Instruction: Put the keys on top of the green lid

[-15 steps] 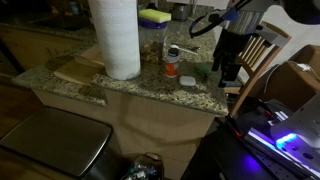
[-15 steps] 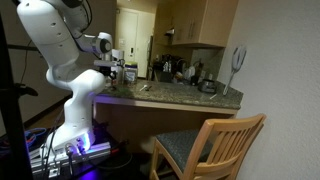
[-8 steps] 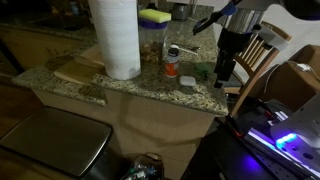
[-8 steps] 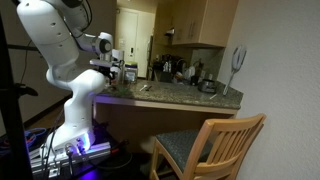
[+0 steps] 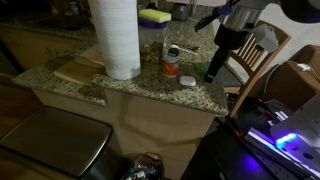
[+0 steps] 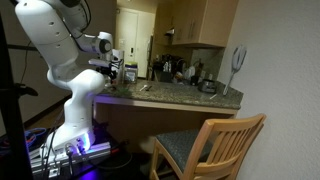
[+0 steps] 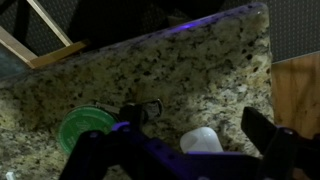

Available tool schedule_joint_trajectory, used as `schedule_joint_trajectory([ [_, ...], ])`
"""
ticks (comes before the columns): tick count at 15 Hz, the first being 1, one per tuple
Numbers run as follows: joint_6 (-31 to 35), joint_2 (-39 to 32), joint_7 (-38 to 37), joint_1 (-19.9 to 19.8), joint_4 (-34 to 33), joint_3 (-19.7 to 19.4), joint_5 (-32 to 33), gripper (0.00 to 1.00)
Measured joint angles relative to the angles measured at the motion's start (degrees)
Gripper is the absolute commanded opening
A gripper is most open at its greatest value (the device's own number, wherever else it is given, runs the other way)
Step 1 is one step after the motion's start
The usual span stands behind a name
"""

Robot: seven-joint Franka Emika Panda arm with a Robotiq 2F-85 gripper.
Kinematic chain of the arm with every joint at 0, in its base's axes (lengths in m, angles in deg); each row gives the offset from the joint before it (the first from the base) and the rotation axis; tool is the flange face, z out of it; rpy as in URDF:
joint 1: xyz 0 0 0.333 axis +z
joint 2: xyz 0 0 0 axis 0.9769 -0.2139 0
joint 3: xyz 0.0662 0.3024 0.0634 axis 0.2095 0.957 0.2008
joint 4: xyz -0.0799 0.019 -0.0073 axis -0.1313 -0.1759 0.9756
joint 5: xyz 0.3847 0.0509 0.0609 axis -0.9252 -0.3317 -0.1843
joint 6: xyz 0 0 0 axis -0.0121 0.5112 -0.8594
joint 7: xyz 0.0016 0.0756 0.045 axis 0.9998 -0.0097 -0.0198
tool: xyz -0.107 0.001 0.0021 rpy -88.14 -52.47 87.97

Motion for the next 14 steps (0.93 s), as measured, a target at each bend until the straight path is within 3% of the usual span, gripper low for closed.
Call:
schedule_joint_trajectory([
  [6,2.60,-1.16,-6.86,-7.63,2.03,-2.98,-1.83,1.00],
  [10,4.95,-3.76,-6.95,-6.21,3.27,-3.30,-9.70,1.00],
  [14,5.06,-3.68,-7.08,-5.78,3.26,-3.08,-9.93,1.00],
])
